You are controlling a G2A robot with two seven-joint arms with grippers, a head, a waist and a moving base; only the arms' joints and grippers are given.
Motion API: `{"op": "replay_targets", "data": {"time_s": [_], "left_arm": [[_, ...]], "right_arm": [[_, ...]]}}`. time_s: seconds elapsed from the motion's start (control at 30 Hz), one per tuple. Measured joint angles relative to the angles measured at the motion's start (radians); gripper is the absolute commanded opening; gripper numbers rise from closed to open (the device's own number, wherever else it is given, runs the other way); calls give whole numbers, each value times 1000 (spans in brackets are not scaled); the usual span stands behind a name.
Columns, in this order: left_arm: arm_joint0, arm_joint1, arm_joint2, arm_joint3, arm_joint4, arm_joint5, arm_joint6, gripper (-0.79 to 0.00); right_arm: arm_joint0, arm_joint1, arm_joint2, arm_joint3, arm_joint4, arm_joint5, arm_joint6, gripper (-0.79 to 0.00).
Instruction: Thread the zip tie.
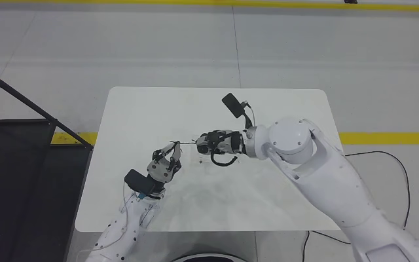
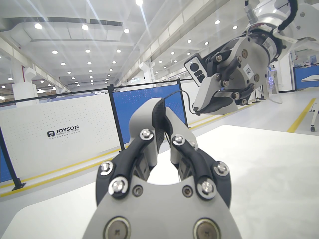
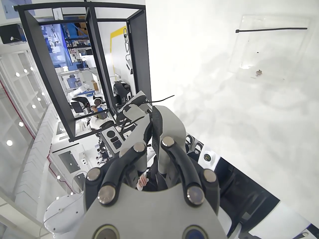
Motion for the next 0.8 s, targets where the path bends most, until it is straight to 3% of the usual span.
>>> {"op": "replay_targets", "data": {"time_s": [0.07,0.13,0.23,0.53,0.8], "left_arm": [[0,0,0,0,0,0,0,-785],[0,0,0,0,0,0,0,-785],[0,0,0,-2,-1,0,-2,-785],[30,-3,-14,-84,-69,-22,-65,-785],[67,9,-46,-182,-195,-259,-226,-785]], "right_arm": [[-1,1,6,-2,0,5,5,-342],[-4,3,13,-6,-1,8,17,-123],[-14,10,35,-16,-1,-2,39,-3],[-102,41,152,-71,16,-97,74,0],[-171,59,230,-101,46,-160,97,0]]}}
